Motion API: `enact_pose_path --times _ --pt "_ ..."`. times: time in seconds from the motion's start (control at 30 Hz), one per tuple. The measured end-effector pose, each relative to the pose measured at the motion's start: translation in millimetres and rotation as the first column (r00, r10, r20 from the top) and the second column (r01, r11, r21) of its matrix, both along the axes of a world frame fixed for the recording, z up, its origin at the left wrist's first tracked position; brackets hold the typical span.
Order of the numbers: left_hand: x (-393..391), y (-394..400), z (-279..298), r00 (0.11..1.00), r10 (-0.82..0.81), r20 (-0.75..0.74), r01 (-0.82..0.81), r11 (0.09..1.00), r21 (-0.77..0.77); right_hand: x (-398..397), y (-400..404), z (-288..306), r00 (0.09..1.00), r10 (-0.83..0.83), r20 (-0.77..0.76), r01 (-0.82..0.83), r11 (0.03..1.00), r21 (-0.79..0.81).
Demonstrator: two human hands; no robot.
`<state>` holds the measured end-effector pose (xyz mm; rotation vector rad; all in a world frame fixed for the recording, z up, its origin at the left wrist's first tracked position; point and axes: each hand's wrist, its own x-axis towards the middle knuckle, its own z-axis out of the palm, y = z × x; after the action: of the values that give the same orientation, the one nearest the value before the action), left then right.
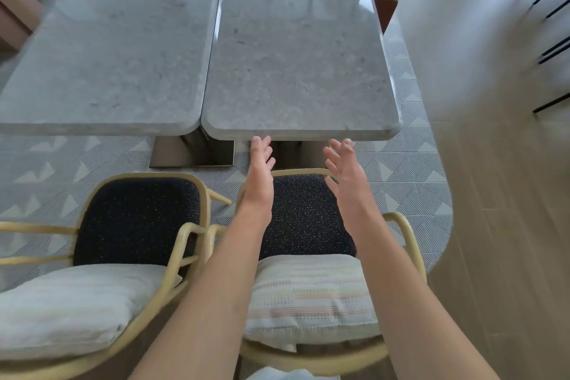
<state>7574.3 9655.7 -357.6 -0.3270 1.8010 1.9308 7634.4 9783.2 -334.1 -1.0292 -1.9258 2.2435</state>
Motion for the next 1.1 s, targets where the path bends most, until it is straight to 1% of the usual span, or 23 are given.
enact_pose_path --times 0.17,0.33,0.4,0.47,0.57,0.63,0.73,0.8,0.83,0.9,0.93,1.0,1.1 --pt "73.2 3.5 14.1 0.999 0.032 -0.013 -0.031 0.999 0.028 69.6 3.6 10.5 1.000 0.006 -0.027 -0.006 1.000 -0.007" --pt "172.3 4.1 9.5 0.997 0.072 0.029 -0.073 0.996 0.047 162.0 10.3 10.4 0.999 0.044 -0.013 -0.045 0.998 -0.047" --pt "212.6 3.1 -0.1 0.990 0.102 0.095 -0.109 0.992 0.070 198.5 13.4 4.2 0.999 0.020 0.041 -0.017 0.997 -0.075" --pt "249.2 -1.4 -12.6 0.972 0.144 0.187 -0.163 0.982 0.092 229.6 14.1 -7.5 0.992 -0.035 0.121 0.050 0.991 -0.121" --pt "300.7 -13.3 -34.3 0.938 0.194 0.286 -0.205 0.979 0.011 275.5 11.7 -36.3 0.974 -0.036 0.224 0.051 0.997 -0.062" --pt "324.4 -22.9 -51.9 0.897 0.249 0.365 -0.270 0.963 0.007 303.3 8.6 -55.8 0.955 -0.063 0.291 0.078 0.996 -0.041" --pt "346.2 -41.5 -76.9 0.781 0.362 0.509 -0.432 0.902 0.021 332.8 3.3 -79.8 0.907 -0.110 0.407 0.161 0.982 -0.095" --pt "354.0 -52.1 -93.5 0.721 0.422 0.549 -0.475 0.878 -0.051 341.2 -0.8 -95.1 0.881 -0.143 0.452 0.242 0.955 -0.170" --pt "355.8 -55.3 -101.1 0.709 0.444 0.548 -0.475 0.875 -0.096 341.5 -2.5 -103.1 0.869 -0.164 0.467 0.281 0.940 -0.193" --pt "353.8 -62.6 -117.5 0.708 0.472 0.525 -0.463 0.872 -0.159 336.8 -8.3 -118.8 0.845 -0.214 0.489 0.356 0.908 -0.219" --pt "351.4 -65.2 -123.6 0.717 0.473 0.512 -0.461 0.873 -0.160 333.5 -9.7 -123.4 0.843 -0.230 0.486 0.383 0.891 -0.243" --pt "344.4 -73.5 -131.3 0.744 0.460 0.485 -0.460 0.879 -0.127 324.9 -16.0 -132.1 0.846 -0.230 0.481 0.408 0.860 -0.306" --pt "336.9 -82.5 -135.3 0.766 0.424 0.483 -0.432 0.896 -0.103 321.2 -19.7 -142.1 0.837 -0.257 0.483 0.450 0.824 -0.343"
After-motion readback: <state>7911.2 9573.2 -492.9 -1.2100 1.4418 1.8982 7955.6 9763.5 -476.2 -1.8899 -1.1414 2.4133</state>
